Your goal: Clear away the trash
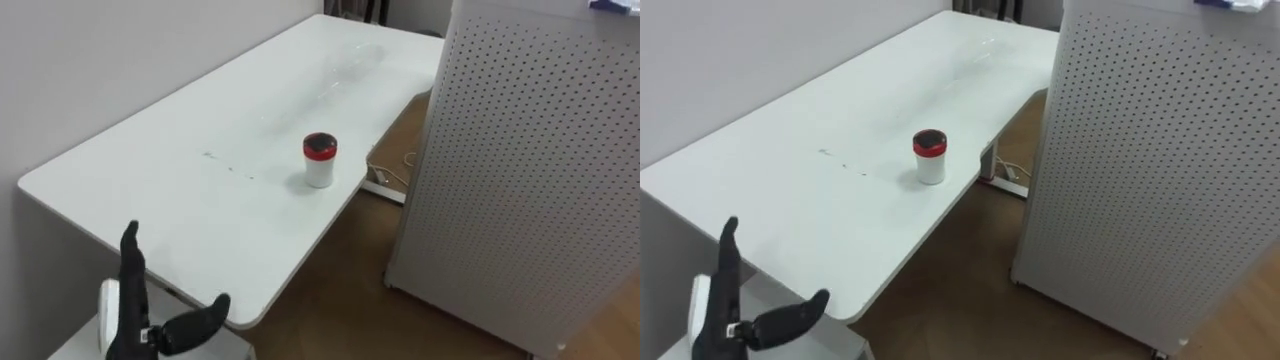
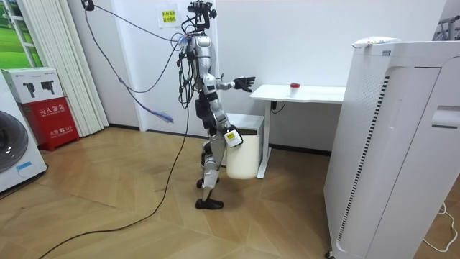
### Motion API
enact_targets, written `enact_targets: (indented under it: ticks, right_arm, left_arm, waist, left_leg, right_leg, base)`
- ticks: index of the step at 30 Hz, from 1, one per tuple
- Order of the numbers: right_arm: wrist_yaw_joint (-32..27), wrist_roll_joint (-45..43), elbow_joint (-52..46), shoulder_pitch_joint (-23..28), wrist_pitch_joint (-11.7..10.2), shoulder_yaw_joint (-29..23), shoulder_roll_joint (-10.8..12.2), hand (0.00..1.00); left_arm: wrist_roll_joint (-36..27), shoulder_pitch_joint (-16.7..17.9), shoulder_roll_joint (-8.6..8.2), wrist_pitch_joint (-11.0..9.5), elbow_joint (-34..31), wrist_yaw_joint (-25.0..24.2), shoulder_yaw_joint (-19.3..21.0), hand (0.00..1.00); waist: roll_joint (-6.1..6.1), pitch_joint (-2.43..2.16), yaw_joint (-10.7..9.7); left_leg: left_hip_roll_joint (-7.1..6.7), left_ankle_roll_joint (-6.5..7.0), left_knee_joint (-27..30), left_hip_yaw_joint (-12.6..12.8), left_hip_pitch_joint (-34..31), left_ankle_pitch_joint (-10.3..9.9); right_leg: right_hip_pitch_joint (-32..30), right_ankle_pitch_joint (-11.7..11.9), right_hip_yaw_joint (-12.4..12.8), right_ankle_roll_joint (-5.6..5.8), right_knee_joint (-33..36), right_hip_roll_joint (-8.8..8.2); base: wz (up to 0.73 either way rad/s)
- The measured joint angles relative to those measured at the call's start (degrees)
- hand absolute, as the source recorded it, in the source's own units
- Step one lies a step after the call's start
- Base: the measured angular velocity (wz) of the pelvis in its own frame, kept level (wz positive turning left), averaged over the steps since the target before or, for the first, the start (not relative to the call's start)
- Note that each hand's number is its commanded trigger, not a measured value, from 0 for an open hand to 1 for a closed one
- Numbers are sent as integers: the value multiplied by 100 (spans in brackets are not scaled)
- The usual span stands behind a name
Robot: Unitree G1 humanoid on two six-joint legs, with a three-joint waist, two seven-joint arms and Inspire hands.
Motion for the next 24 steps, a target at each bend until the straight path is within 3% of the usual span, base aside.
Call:
enact_targets:
  ticks: [6, 8, 15, 17, 19, 20, 21, 23, 24]
  right_arm:
    - [-24, -26, -6, 12, 5, -17, -3, 100]
    - [-33, -24, 3, 15, 4, -17, -10, 100]
    - [-10, -23, 3, 15, 5, -24, -12, 100]
    - [29, -17, -7, 15, 38, -23, -3, 100]
    - [55, -56, -51, 0, 123, -18, -2, 100]
    - [53, -80, -70, 3, 123, -9, -1, 100]
    - [50, -135, -121, 23, 121, -6, -9, 100]
    - [34, -219, -178, 54, 113, 4, -28, 100]
    - [1, -207, -176, 58, 115, 38, -28, 100]
  left_arm:
    - [-4, 2, -33, 3, 0, -46, -154, 0]
    - [-3, 2, -37, 3, -23, -50, -217, 0]
    - [-2, -27, -53, 6, -352, -57, -230, 0]
    - [-2, -25, -43, 11, -352, -58, -232, 0]
    - [4, -25, -34, 19, -331, -51, -225, 0]
    - [4, -25, -31, 19, -315, -51, -221, 0]
    - [-3, -21, -33, 27, -264, -49, -213, 0]
    - [-18, -15, -39, 49, -191, -40, -195, 0]
    - [-82, -17, -43, 49, -162, -50, -168, 0]
  waist:
    - [116, 18, -125]
    - [155, 4, -200]
    - [135, 12, -319]
    - [94, 30, -353]
    - [24, 25, -322]
    - [8, 19, -277]
    - [-21, 17, -224]
    - [29, 23, -189]
    - [59, 12, -183]
  left_leg:
    - [153, -98, 26, 109, 81, -63]
    - [194, -132, 58, 135, 97, -84]
    - [269, -149, 193, 149, 198, -92]
    - [358, -273, 431, 146, 172, -186]
    - [543, -348, 984, 146, 54, -371]
    - [599, -351, 1176, 147, -8, -391]
    - [738, -349, 1679, 97, -153, -393]
    - [946, -342, 2406, -189, -394, -373]
    - [1044, -265, 2814, -406, -562, -292]
  right_leg:
    - [1, 56, -3, -55, -65, 141]
    - [3, 55, -3, -56, -55, 173]
    - [-3, 7, -10, -148, 16, 202]
    - [-16, -94, -33, -212, 136, 225]
    - [-152, -334, -16, -291, 528, 273]
    - [-197, -378, 2, -324, 620, 290]
    - [-223, -440, 51, -387, 740, 349]
    - [-198, -514, 106, -515, 870, 519]
    - [-163, -554, 170, -598, 912, 635]
  base:
    - [-19]
    - [-15]
    - [-20]
    - [-22]
    - [-36]
    - [-54]
    - [-61]
    - [-53]
    - [-34]
